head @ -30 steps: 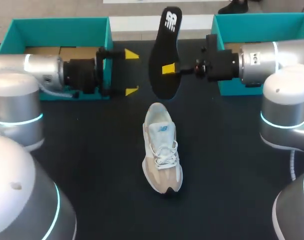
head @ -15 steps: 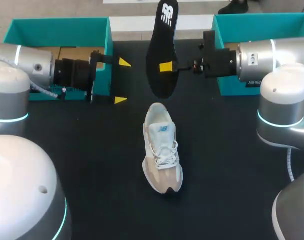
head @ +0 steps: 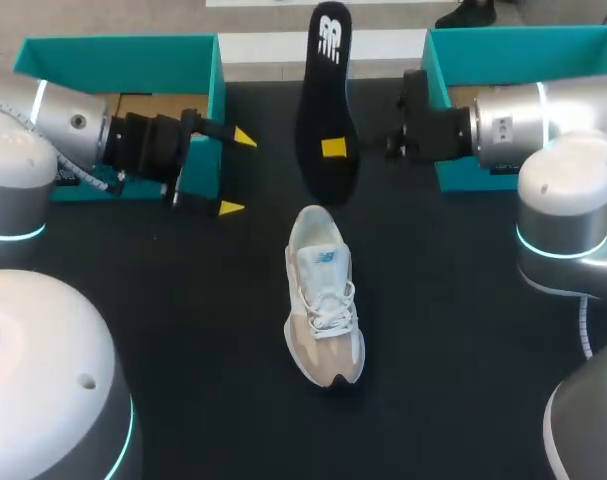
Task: Take the shoe out of the shoebox, open the shoe tongue, remove and reinsert the insole, then place the shoe into the shoebox
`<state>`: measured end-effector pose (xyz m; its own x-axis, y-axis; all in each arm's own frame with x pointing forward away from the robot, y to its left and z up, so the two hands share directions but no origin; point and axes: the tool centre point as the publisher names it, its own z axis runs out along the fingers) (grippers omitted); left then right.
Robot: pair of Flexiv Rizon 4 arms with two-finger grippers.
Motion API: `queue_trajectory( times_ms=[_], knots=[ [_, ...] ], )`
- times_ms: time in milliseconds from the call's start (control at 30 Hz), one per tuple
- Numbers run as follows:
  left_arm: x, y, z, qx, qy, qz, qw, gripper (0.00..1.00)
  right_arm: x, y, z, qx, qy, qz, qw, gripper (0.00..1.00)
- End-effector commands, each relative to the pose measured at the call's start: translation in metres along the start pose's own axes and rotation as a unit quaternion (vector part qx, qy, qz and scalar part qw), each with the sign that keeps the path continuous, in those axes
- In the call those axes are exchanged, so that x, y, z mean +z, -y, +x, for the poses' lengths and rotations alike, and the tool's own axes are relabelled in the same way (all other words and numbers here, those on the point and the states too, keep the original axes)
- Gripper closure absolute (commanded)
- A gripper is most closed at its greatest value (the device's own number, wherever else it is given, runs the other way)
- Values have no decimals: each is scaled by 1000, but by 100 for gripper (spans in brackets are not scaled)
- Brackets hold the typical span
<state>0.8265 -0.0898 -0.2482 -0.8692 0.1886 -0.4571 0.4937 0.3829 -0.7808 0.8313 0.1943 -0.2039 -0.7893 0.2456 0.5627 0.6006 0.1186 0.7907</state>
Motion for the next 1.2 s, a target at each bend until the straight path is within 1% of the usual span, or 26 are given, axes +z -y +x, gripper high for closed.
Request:
queue_trajectory(
  times_ms=[33,67,100,133,167,200,233,300,333,367,433,567,600,633,767,800,833,867,967,1200],
  knots=[
    [10,-21,11,-14,-16,0,1000,0,8,8,-17,-21,-14,15,1000,100],
    [12,-24,15,-20,-22,-6,1000,0,8,10,-19,-16,-19,14,1000,100],
    [14,-26,19,-25,-24,-5,999,0,11,12,-21,-25,-26,25,999,100],
    [16,-28,23,-30,-26,-7,999,0,12,12,-21,-40,-20,29,999,100],
    [18,-31,26,-35,-27,-13,999,0,13,15,-24,-34,-31,24,999,100],
    [19,-32,30,-42,-27,-13,999,0,15,17,-26,-50,-31,34,998,100],
    [21,-34,33,-49,-26,-14,998,0,16,20,-27,-46,-30,32,998,100],
    [25,-36,40,-59,-30,-27,997,0,19,24,-29,-73,-33,41,996,100],
    [26,-36,44,-62,-33,-28,997,0,21,27,-30,-62,-36,42,997,100],
    [27,-36,46,-69,-36,-33,996,0,22,29,-31,-79,-36,46,995,100],
    [28,-35,52,-76,-45,-45,995,0,24,35,-32,-80,-43,51,995,100],
    [30,-34,61,-81,-54,-60,993,0,30,44,-32,-84,-57,47,994,100],
    [30,-34,64,-80,-58,-65,993,0,33,45,-32,-91,-58,53,993,100],
    [31,-34,66,-80,-57,-64,993,0,35,47,-32,-88,-63,48,993,100],
    [34,-36,74,-95,-58,-86,990,0,39,54,-34,-90,-69,47,992,100],
    [35,-36,76,-95,-59,-92,989,0,40,56,-34,-86,-76,43,992,100],
    [35,-36,78,-103,-61,-98,988,0,40,57,-34,-87,-65,47,993,100],
    [36,-36,79,-109,-65,-106,986,0,38,57,-33,-87,-71,35,993,100],
    [38,-35,80,-117,-64,-116,984,0,38,57,-33,-87,-71,35,993,100],
    [44,-33,78,-121,-62,-118,984,0,38,57,-33,-87,-71,35,993,100]
  ],
)
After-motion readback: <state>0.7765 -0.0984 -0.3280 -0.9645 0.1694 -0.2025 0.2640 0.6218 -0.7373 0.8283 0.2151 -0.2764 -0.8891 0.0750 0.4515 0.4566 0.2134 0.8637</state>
